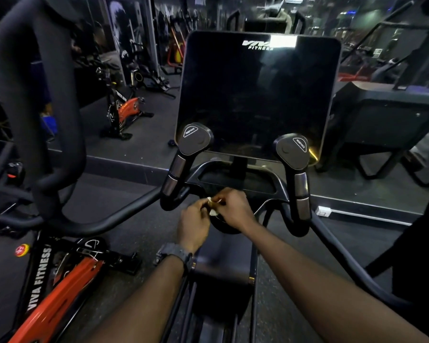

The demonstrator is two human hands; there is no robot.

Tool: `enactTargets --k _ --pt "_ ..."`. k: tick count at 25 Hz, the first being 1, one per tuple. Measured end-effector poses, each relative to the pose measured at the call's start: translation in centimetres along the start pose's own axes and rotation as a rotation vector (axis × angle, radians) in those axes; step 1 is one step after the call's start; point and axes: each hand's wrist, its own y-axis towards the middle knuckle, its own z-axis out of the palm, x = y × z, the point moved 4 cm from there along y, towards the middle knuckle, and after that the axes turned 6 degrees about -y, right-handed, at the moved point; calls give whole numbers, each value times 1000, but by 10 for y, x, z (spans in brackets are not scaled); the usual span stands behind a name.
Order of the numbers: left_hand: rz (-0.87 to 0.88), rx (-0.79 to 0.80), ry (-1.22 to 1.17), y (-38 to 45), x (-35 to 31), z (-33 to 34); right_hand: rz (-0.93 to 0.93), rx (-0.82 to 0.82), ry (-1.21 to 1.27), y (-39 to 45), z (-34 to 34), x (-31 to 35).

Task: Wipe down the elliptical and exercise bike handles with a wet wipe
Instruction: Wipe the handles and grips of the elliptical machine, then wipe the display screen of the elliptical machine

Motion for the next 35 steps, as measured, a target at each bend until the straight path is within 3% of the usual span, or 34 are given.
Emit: enactTargets --k 4,7,10,13,16,18,20,24,29,31,35 --pt "16 34 56 10 -9 4 184 -85 77 6 5 -4" --pt "-27 16 18 10 -13 4 116 54 17 -12 4 -7" --pt "-96 -3 -1 12 -19 6 60 43 -116 -12 -19 16" --pt "-134 -85 -224 26 -52 1 -16 -197 -328 8 -77 62" --pt "-68 -76 -617 42 -115 -3 -139 -418 -522 27 -148 112" --pt "-12 7 -775 53 -154 1 -133 -463 -513 44 -196 123" --pt "52 42 -771 59 -179 2 -83 -425 -361 55 -244 115" --pt "225 59 -498 79 -212 2 79 -535 -30 40 -316 45" --pt "379 214 -295 79 -255 25 241 -655 157 16 -309 -33" --pt "463 297 -113 88 -265 34 226 -655 38 16 -298 -54" --pt "668 401 466 119 -273 44 181 -545 -316 20 -272 -85"
